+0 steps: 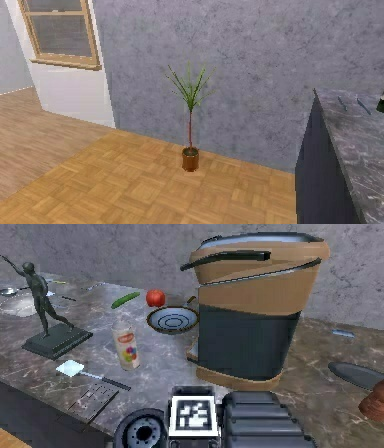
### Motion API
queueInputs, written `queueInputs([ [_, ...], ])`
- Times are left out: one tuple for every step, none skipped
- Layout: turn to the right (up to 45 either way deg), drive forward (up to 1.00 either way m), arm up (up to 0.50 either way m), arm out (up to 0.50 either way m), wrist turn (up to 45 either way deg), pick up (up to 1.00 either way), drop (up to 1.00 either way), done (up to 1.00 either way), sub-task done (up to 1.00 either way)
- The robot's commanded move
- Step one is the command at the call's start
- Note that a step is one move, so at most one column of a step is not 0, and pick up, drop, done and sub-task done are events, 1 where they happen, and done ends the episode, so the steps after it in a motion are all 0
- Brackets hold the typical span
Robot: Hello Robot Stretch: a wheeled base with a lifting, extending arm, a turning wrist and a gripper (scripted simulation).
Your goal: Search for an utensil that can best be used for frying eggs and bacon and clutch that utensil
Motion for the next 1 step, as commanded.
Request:
queueInputs([
  [0.0, 0.00, 0.00, 0.46, 0.0, 0.00, 0.00, 0.00, 0.00],
])
